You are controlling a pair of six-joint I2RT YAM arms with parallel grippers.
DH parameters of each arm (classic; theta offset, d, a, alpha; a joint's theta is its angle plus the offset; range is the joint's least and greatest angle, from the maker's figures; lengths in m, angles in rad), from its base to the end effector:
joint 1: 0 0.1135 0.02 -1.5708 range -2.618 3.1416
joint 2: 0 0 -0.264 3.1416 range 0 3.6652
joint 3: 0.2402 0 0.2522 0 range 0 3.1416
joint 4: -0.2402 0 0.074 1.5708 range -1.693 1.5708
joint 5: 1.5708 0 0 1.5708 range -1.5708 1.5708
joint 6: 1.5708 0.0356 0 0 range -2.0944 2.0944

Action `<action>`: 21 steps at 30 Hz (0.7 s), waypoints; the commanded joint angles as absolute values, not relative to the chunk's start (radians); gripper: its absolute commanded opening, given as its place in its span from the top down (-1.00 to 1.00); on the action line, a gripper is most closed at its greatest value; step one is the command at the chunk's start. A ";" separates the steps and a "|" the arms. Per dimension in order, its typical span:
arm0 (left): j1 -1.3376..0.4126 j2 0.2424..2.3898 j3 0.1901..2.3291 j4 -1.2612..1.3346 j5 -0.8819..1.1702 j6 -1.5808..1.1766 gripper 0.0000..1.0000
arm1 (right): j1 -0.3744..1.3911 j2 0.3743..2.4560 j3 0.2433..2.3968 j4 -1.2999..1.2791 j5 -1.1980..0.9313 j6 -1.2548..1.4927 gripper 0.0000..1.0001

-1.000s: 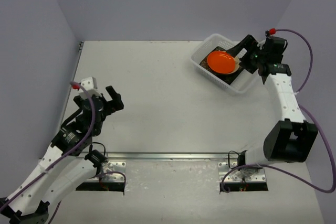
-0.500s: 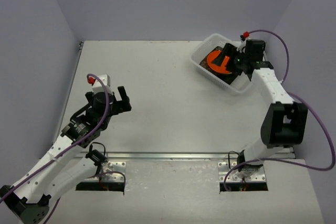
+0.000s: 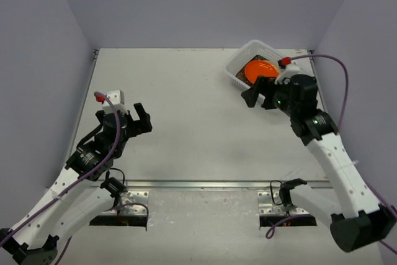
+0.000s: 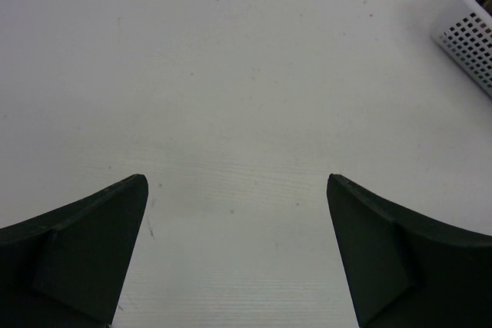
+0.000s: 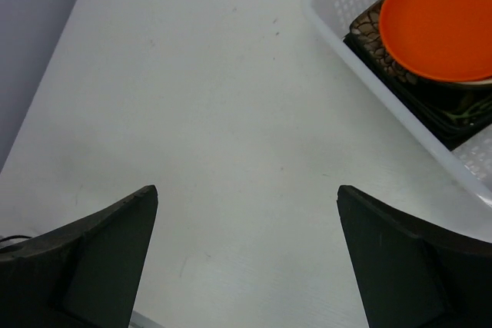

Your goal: Place the plates into the plastic bin on the countertop

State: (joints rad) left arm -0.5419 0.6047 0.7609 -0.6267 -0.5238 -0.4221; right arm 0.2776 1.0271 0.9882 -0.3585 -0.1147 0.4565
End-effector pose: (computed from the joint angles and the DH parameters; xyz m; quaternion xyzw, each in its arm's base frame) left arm 0.1196 -0.0512 0.3134 -0.0858 0.8300 -0.0385 0.5498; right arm 0.2214 0.0673 0.3475 0.0427 0.8309 0.2429 0.4988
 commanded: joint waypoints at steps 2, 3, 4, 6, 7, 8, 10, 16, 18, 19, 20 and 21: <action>-0.534 0.522 0.778 -0.592 -0.583 -0.402 -1.00 | 0.256 0.778 0.851 -0.546 -0.126 0.421 -0.98; -0.534 0.516 0.778 -0.588 -0.594 -0.390 -1.00 | 0.256 0.731 0.843 -0.590 -0.084 0.404 -0.98; -0.534 0.517 0.776 -0.585 -0.603 -0.387 -1.00 | 0.256 0.705 0.841 -0.653 -0.036 0.392 -0.98; -0.533 0.526 0.769 -0.579 -0.611 -0.385 -1.00 | 0.256 0.662 0.834 -0.737 0.062 0.360 -0.97; -0.532 0.531 0.767 -0.577 -0.609 -0.385 -1.00 | 0.256 0.641 0.826 -0.756 0.104 0.344 -0.98; -0.531 0.536 0.767 -0.575 -0.605 -0.385 -1.00 | 0.256 0.620 0.816 -0.767 0.141 0.328 -0.98; -0.529 0.548 0.762 -0.583 -0.622 -0.393 -1.00 | 0.256 0.588 0.798 -0.781 0.230 0.306 -0.98; -0.529 0.519 0.694 -0.555 -0.658 -0.395 -1.00 | 0.257 0.482 0.708 -0.707 0.249 0.284 -0.98; -0.528 0.506 0.681 -0.543 -0.658 -0.395 -1.00 | 0.256 0.464 0.691 -0.695 0.240 0.280 -0.98; -0.528 0.497 0.679 -0.539 -0.657 -0.394 -1.00 | 0.256 0.462 0.687 -0.692 0.240 0.279 -0.97; -0.528 0.493 0.677 -0.538 -0.657 -0.395 -1.00 | 0.256 0.463 0.686 -0.694 0.241 0.279 -0.98; -0.528 0.490 0.672 -0.537 -0.658 -0.396 -1.00 | 0.256 0.466 0.686 -0.696 0.244 0.282 -0.98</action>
